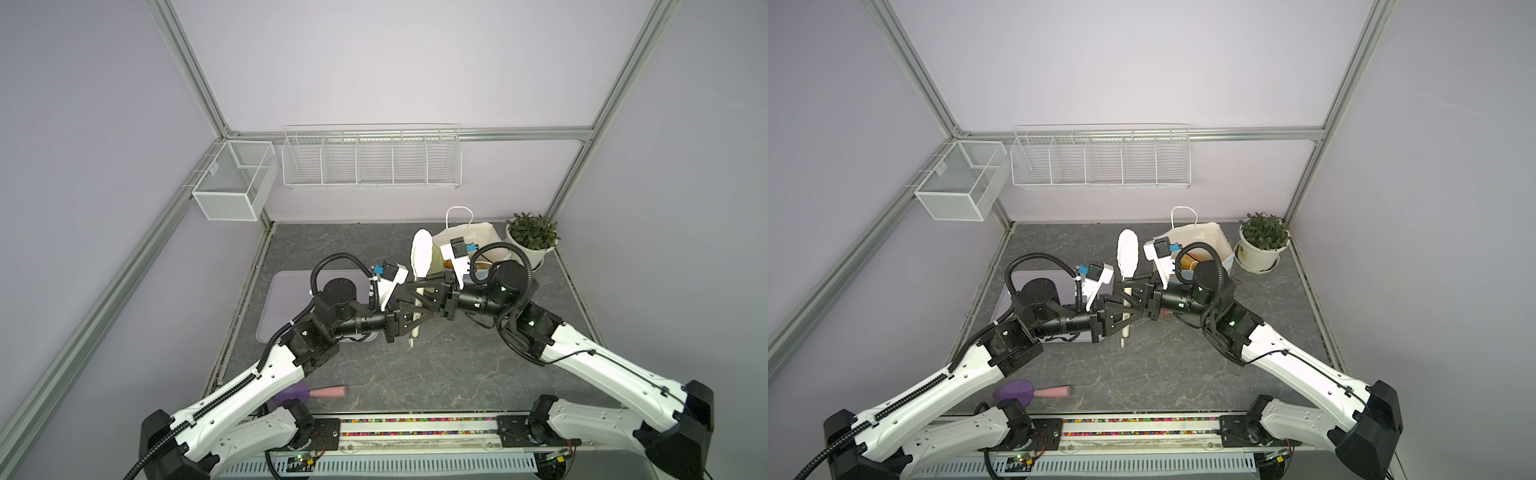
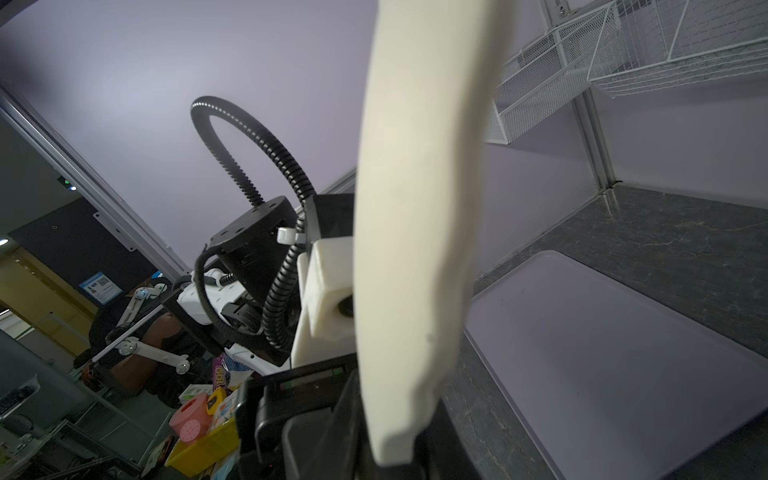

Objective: Take the fake bread out of the paper bag

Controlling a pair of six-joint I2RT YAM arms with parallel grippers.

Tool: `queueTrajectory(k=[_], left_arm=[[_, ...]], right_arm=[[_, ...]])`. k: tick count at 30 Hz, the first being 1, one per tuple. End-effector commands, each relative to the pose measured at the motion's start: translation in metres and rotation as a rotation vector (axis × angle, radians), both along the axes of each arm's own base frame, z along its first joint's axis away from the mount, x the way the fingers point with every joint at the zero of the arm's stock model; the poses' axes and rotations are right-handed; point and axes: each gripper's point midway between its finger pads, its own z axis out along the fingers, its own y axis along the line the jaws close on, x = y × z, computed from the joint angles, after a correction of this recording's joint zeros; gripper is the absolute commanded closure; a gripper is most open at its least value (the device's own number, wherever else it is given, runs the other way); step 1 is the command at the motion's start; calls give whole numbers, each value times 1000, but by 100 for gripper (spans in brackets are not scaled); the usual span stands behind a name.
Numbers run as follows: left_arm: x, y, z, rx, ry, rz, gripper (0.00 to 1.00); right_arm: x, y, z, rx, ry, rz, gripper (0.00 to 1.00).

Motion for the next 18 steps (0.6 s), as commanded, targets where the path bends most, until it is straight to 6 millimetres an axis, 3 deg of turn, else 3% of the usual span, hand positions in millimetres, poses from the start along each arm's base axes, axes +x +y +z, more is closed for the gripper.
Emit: queueTrajectory(k=[1, 3, 8, 10, 15, 18], left_arm=[[-1, 5, 24, -68, -42, 11, 95], [0, 11, 25, -77, -53, 36, 100], [10, 24, 6, 4, -52, 139, 100], [18, 32, -14, 107, -28, 206, 100], [31, 48, -73, 421, 50, 286, 100], [22, 39, -75, 426, 73, 203, 100]], right_arm=[[1, 0, 2, 12, -40, -13, 88], [3, -2, 0, 7, -36, -29, 84], [14, -21, -8, -97, -38, -166, 40], [24, -42, -9, -215, -60, -288, 31], [47, -108, 4, -492, -138, -562, 21], [36, -97, 10, -470, -155, -454, 20]])
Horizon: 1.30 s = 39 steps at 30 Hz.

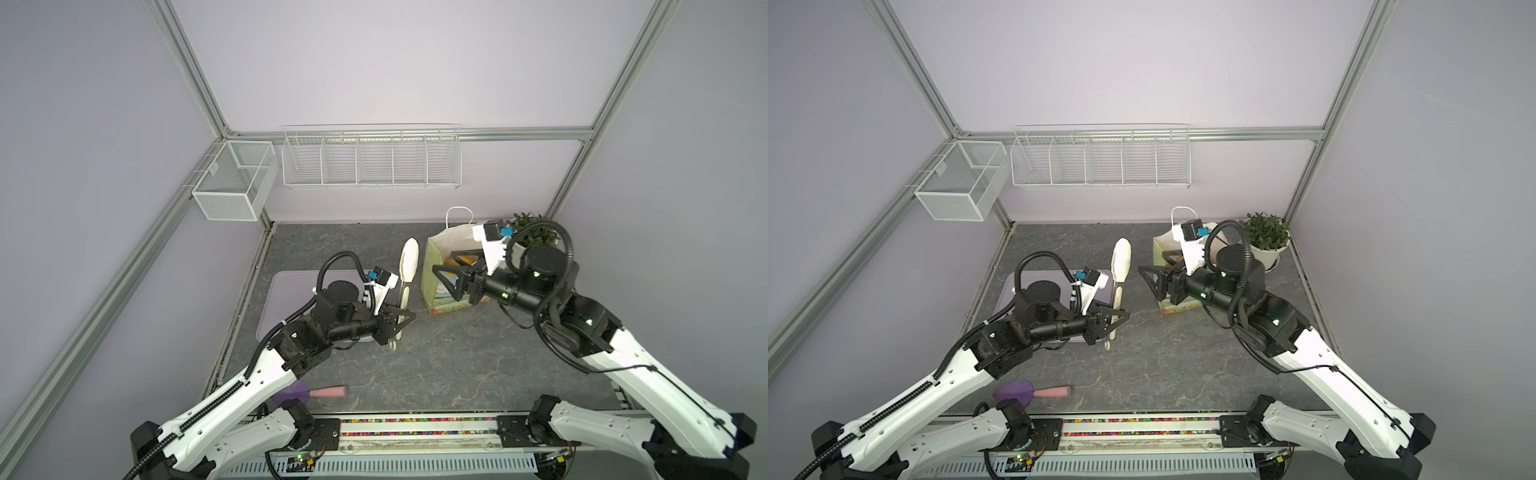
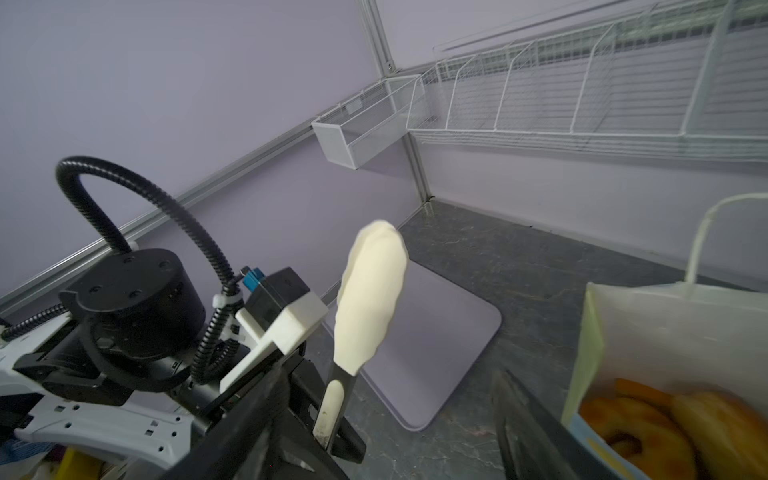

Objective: Take the fake bread out of the paper bag

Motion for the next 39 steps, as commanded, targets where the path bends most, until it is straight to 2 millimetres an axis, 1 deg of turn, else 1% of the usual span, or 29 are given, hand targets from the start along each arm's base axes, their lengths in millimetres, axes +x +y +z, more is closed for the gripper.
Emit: queueTrajectory(k=[1, 2, 4, 5, 8, 10, 12, 14, 19, 22, 24, 28, 30, 31, 32, 33, 34, 37, 39], left_arm=[[-7, 3, -2, 47, 5, -44, 100], [-8, 0, 6, 17, -5, -56, 100], [-8, -3, 18, -17, -26, -60, 100], [-8, -4, 26, -32, -41, -69, 100], [-9, -10, 39, -54, -58, -99, 100], [-11, -13, 44, -62, -58, -124, 100], [-12, -16, 46, -66, -55, -143, 100], [-13, -19, 47, -73, -53, -156, 100], [-11, -21, 41, -67, -39, -156, 100], [-11, -21, 39, -63, -35, -158, 100], [-11, -21, 39, -61, -43, -159, 100], [-7, -18, 38, -49, -75, -138, 100], [-2, -14, 36, -41, -91, -103, 100], [0, -12, 35, -36, -102, -85, 97], [4, -9, 35, -36, -116, -54, 82], [9, -5, 35, -41, -117, -8, 71], [13, -1, 35, -50, -124, 33, 63], [14, 8, 48, -158, -164, 96, 47], [14, 19, 56, -244, -204, 145, 39]], right_arm=[[-11, 3, -38, -135, 48, 82, 20], [-19, 16, -40, -82, 66, 163, 19], [-28, 35, -51, -15, 135, 264, 18], [-29, 42, -61, -4, 176, 284, 18], [-30, 56, -90, -32, 253, 284, 18], [-33, 63, -98, -40, 271, 291, 18], [-34, 69, -101, -44, 280, 294, 18], [-31, 73, -100, -36, 276, 290, 18], [-24, 80, -92, -6, 258, 287, 18], [-19, 85, -92, 3, 266, 279, 19], [-12, 87, -95, 9, 287, 248, 27], [8, 83, -111, 27, 360, 125, 57], [14, 81, -116, 47, 381, 78, 69], [17, 79, -118, 64, 387, 56, 73], [19, 79, -119, 90, 392, 44, 77], [20, 79, -118, 114, 394, 35, 79], [22, 79, -117, 139, 396, 27, 80], [25, 79, -114, 186, 397, 10, 85], [27, 79, -113, 208, 395, -3, 87]])
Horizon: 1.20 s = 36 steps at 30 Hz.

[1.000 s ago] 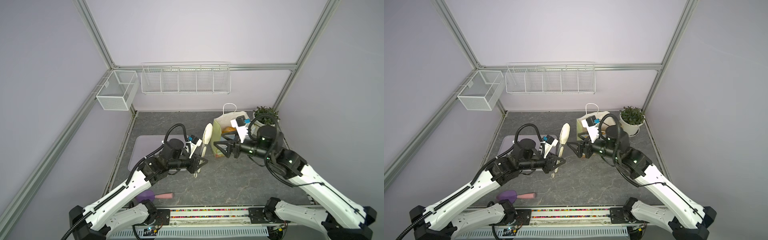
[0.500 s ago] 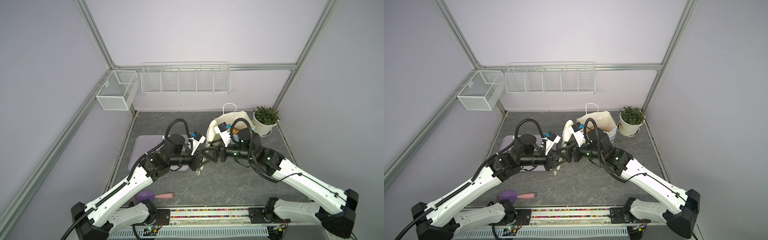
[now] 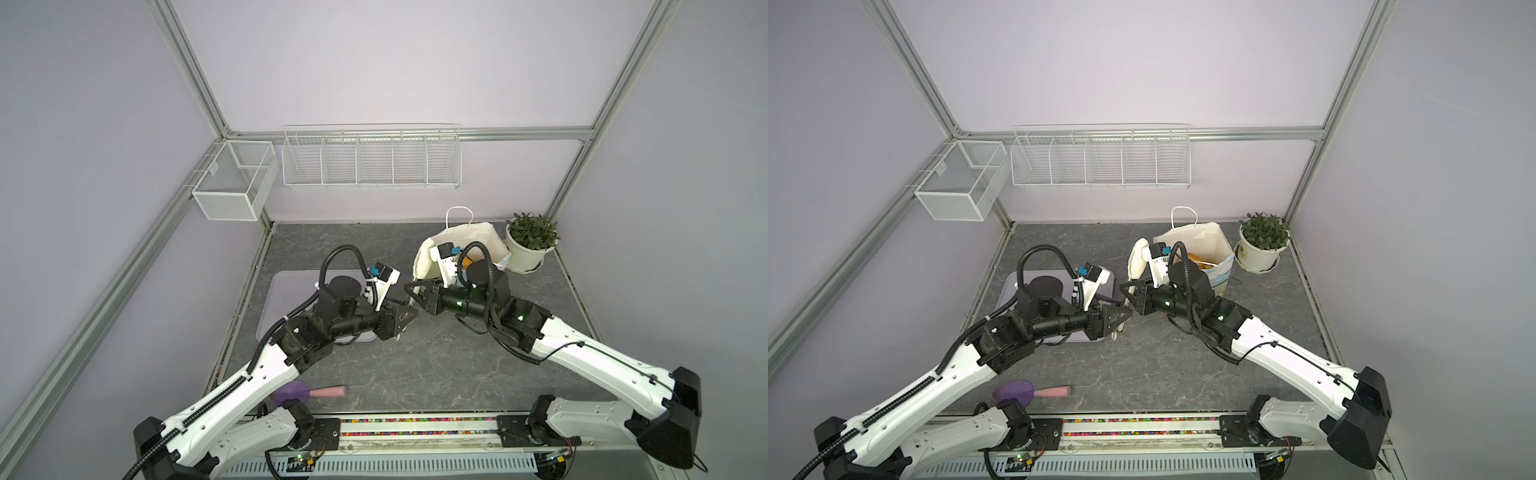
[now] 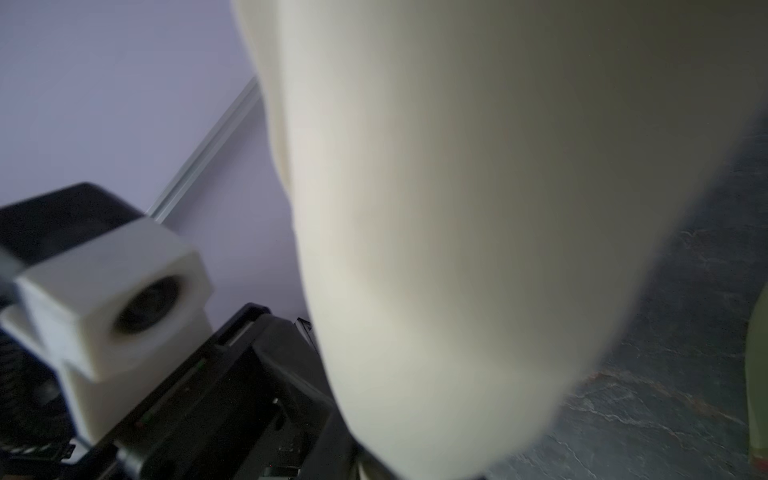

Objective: Take the fake bread out of the paper bag

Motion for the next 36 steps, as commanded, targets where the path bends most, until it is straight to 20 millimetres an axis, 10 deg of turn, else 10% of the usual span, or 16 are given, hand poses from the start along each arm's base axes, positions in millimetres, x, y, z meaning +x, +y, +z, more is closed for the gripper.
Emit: queueTrajectory(k=[1, 7, 36], left_arm=[[6, 14, 34, -183, -109, 97, 38], [5, 33, 28, -157, -189, 156, 39], [13, -18, 4, -115, -128, -23, 56]], right_arm=[[13, -3, 20, 97, -26, -87, 88], [15, -5, 23, 124, -18, -110, 90], [11, 16, 26, 217, 62, -37, 93]])
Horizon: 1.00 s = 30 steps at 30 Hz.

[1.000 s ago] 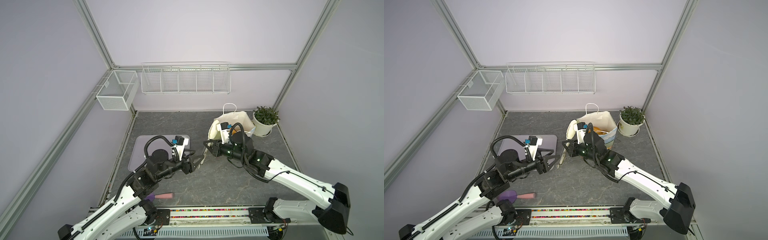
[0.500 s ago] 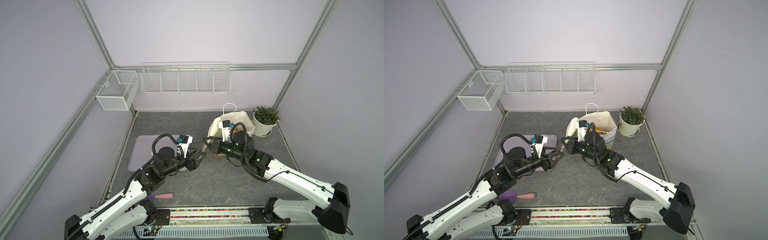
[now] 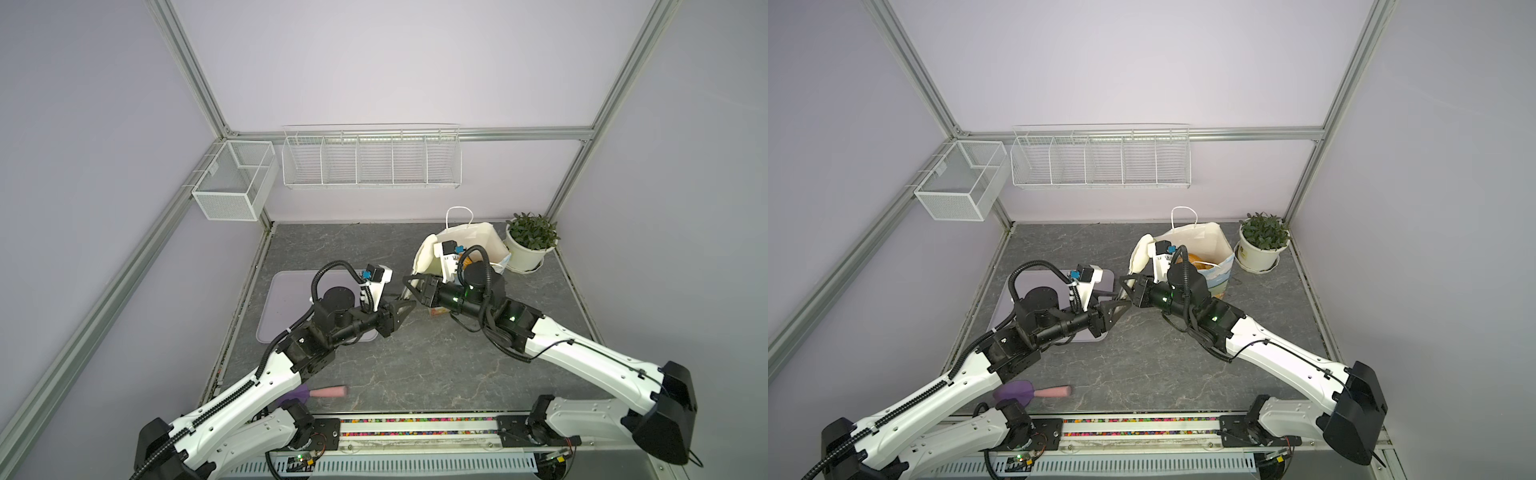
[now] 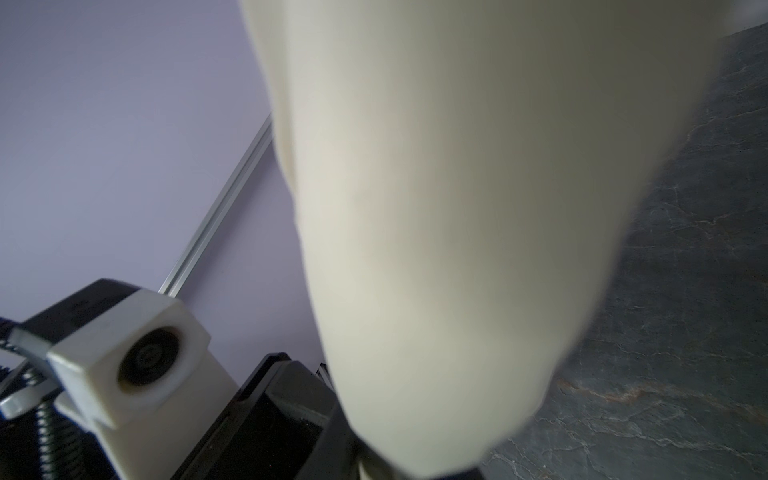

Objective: Take the fake bread out of the paper bag

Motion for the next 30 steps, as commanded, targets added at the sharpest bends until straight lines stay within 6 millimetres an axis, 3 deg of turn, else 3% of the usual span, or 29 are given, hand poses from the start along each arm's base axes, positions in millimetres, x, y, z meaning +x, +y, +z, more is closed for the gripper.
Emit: queueTrajectory(k=[1, 9, 13, 17, 19, 20, 22, 25, 30], left_arm=[[-8, -8, 9, -39, -24, -66, 56], [-1, -7, 3, -42, 1, -60, 65], [-2, -7, 6, -58, -4, -72, 78], [-4, -7, 6, -65, 6, -85, 78], [-3, -8, 3, -56, 16, -87, 94], [-2, -7, 2, -50, 22, -82, 100], [1, -4, 1, -49, 30, -65, 100], [5, 2, -1, -52, 43, -46, 100], [7, 8, -6, -12, 67, -31, 100]], right_arm=[[-2, 9, 16, 79, -14, 27, 93], [-3, 14, 18, 96, -2, 49, 94], [-4, 15, 21, 97, 0, 56, 93], [-3, 16, 26, 109, -7, 56, 93], [-3, 18, 27, 103, -16, 65, 91], [-3, 18, 27, 84, -25, 68, 84], [0, 12, 28, 12, -56, 55, 61], [8, -19, 43, -158, -164, -1, 38], [20, -92, 79, -450, -350, -94, 24]])
